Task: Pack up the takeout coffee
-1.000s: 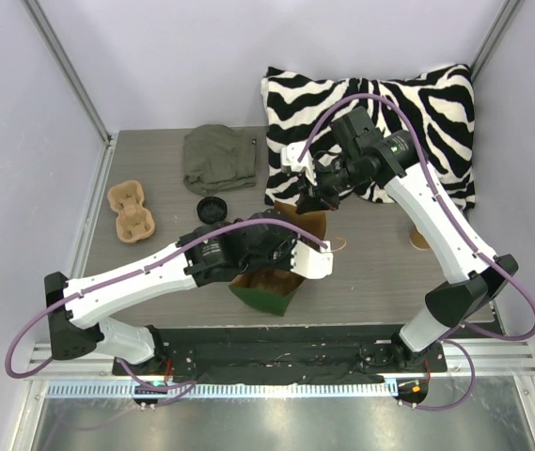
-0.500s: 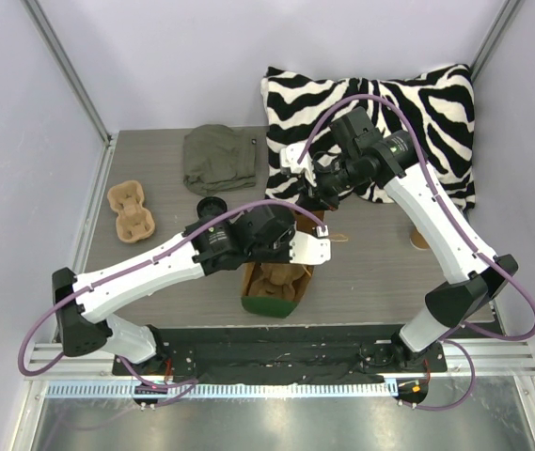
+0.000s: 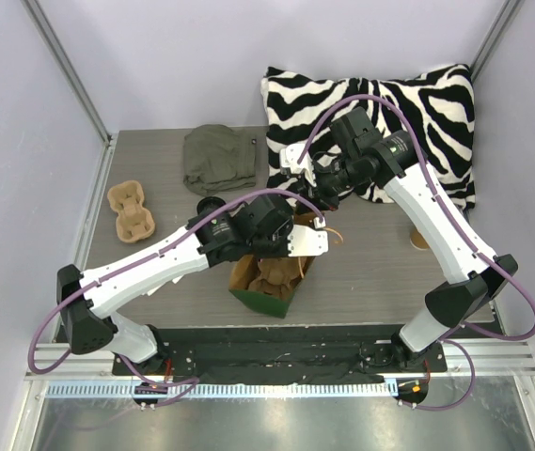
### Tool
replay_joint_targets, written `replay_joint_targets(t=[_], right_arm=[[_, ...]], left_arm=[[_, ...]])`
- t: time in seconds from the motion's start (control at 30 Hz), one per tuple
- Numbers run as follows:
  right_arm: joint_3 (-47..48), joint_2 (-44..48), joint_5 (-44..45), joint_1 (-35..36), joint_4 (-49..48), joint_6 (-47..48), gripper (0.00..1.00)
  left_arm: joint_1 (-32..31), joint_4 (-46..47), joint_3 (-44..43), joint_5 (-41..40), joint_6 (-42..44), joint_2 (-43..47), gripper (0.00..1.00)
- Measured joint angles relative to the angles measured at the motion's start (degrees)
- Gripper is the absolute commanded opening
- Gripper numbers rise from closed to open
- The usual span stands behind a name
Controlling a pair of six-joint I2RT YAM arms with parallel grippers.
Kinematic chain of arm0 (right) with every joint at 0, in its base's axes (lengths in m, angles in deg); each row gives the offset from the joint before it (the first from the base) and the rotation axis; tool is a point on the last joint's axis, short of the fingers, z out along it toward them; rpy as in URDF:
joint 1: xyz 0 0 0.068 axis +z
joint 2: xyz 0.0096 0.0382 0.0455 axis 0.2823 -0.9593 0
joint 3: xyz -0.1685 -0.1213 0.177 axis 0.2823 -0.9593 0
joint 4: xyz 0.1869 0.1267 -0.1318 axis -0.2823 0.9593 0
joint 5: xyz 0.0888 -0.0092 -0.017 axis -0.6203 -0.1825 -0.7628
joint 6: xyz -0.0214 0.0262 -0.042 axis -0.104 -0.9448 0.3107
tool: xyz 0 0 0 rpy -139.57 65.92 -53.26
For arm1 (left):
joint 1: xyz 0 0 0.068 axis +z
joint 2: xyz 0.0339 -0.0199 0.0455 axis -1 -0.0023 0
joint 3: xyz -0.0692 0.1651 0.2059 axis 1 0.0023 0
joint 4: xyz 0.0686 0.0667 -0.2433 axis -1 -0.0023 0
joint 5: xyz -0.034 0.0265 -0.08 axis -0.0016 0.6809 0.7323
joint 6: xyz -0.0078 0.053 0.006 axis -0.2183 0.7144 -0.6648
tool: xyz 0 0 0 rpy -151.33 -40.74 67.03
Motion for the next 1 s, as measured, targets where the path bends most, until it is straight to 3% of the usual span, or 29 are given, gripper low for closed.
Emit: replay_joint_targets(t=[0.1,0.33,0.5,1.0], right_arm=[[0.00,0.00,0.00,0.00,0.04,0.00,0.01],[-0.11,0.00,-0.37,0.02,0.02,0.13,0.01],[-0.52,0.00,-0.57,0.15,0.00,0.22,0.01],[-1.68,0.04,-0.61,0.15,-0.17,0.20,0.01]], left_arm=[[0.92,-0.28,-0.13,1.36,-0.04,-0.17,0.10],[1.51,-0.42,-0.76,2.32,0.15,-0.22,0.41],[1.51,-0.31,-3.04,3.19,0.59,-0.22,0.52],[0.81,0.28,-5.09,3.78,1.16,0.02,0.53]])
